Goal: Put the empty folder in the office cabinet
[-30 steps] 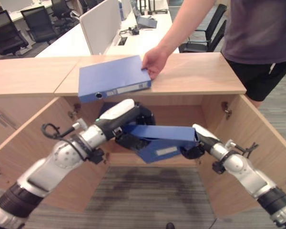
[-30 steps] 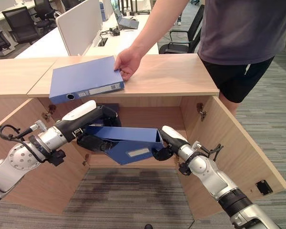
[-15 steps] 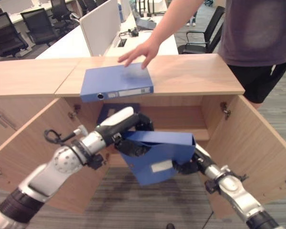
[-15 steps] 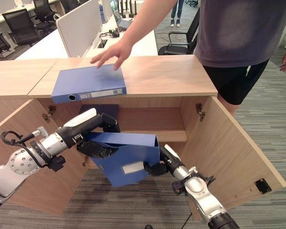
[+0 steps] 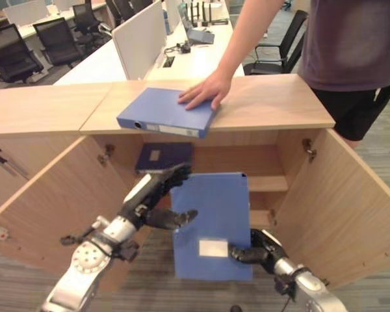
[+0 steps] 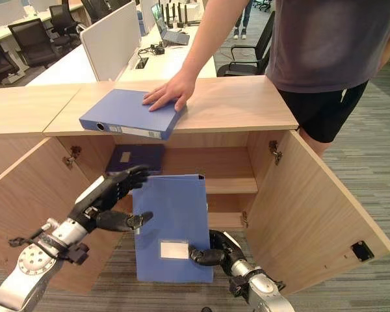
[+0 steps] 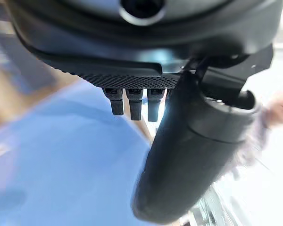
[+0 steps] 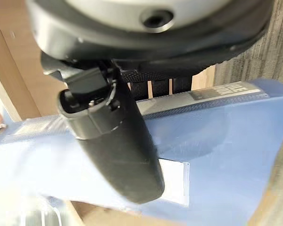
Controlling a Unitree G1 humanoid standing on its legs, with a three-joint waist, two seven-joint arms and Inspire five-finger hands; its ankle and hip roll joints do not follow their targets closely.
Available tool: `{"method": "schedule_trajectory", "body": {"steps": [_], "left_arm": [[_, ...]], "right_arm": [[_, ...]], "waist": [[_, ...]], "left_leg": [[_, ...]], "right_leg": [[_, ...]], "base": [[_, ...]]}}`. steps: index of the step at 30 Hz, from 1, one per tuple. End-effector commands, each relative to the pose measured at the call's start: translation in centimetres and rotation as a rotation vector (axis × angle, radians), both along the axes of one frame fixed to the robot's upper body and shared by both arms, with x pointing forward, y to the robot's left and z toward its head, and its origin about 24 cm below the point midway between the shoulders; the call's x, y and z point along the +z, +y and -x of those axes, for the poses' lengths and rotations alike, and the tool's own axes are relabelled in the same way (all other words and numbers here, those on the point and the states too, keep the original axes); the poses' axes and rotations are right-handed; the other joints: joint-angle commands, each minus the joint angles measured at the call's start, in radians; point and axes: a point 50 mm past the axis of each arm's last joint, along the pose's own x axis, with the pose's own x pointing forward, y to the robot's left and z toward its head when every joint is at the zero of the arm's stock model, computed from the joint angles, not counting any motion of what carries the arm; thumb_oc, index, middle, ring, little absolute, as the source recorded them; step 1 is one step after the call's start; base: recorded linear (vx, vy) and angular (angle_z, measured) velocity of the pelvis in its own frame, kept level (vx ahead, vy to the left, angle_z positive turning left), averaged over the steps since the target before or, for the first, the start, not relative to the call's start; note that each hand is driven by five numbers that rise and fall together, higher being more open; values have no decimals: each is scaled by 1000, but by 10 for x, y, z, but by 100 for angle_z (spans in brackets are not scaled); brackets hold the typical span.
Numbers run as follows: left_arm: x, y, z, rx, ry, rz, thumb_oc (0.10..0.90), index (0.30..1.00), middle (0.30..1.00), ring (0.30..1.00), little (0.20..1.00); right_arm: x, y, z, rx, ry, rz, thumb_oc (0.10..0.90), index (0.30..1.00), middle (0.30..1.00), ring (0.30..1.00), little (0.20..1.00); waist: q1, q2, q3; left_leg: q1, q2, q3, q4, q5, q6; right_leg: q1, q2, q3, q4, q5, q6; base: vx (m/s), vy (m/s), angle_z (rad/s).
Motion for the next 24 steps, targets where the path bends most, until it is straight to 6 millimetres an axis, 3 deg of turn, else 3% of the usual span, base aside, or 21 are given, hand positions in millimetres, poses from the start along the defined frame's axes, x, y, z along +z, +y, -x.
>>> {"method": "schedule_trajectory", "body": {"steps": [1,5,6,8,10,13,17,18,19,21,22,24], "left_arm": [[18,10,-11,46,-100,155,800,900,900,900,900],[-5,12,-6,113,-13,270,800,900,900,900,900],[-20,17,-2,179,41,310,800,900,900,900,900],[-26,19,2,205,64,321,800,900,900,900,900],[-48,24,12,285,148,351,800,900,900,900,900],[-64,27,20,336,211,379,800,900,900,900,900],[-110,30,39,444,415,324,800,900,900,900,900],[-121,31,42,449,469,255,800,900,900,900,900],[-135,33,45,446,552,134,800,900,900,900,900],[-149,32,51,449,627,81,800,900,900,900,900],[-169,31,66,495,737,70,800,900,900,900,900],[-187,31,85,572,844,81,800,900,900,900,900]], "right_arm": [[44,11,-35,-13,-239,-174,400,300,300,300,300],[41,14,-36,-11,-219,-203,400,300,300,300,300],[41,17,-39,-7,-215,-213,400,300,300,300,300],[41,19,-39,-5,-210,-217,400,300,300,300,300],[39,21,-39,-3,-192,-217,400,300,300,300,300],[38,19,-38,-1,-178,-210,400,300,300,300,300],[34,12,-38,-2,-148,-191,400,300,300,300,300],[33,11,-39,-6,-142,-184,400,300,300,300,300],[33,10,-42,-5,-140,-167,400,300,300,300,300],[34,9,-44,-10,-135,-156,400,300,300,300,300],[33,6,-44,-9,-127,-133,400,300,300,300,300],[32,5,-44,-5,-120,-116,400,300,300,300,300]], "waist": [[-3,-33,-46],[7,-24,-30],[22,-16,-14],[28,-14,-11],[38,-15,-6],[36,-20,-1],[33,-37,16],[34,-42,22],[31,-53,42],[27,-62,58],[25,-67,68],[27,-69,62]], "left_leg": [[-16,-24,5,-6,-81,-5],[-28,-24,30,-6,-79,1],[-37,-16,55,-6,-75,1],[-40,-12,66,-6,-73,0],[-45,-1,90,-6,-69,-7],[-44,5,93,-6,-66,-10],[-48,26,81,-2,-53,-34],[-64,33,82,29,-61,-44],[-125,51,92,135,-86,-69],[-188,68,120,245,-97,-89],[-223,94,152,313,-94,-95],[-254,104,154,310,-76,-94]], "right_leg": [[2,-98,-27,117,-116,96],[-52,-100,-38,186,-124,103],[-85,-109,-83,225,-127,110],[-94,-117,-113,239,-128,113],[-93,-144,-210,239,-132,109],[-94,-144,-225,240,-135,107],[-71,-111,-213,177,-149,82],[-69,-108,-214,173,-154,77],[-74,-109,-220,177,-168,63],[-73,-115,-232,179,-178,48],[-59,-116,-238,179,-192,35],[-55,-116,-234,176,-201,31]], "base": [[-70,65,-2],[-71,32,-18],[-82,-5,-23],[-55,-12,-33],[9,-73,-81],[38,-101,-37],[44,-199,2],[-57,-213,17],[-107,-210,21],[-102,-161,38],[-20,-106,27],[62,-53,-1]]}}
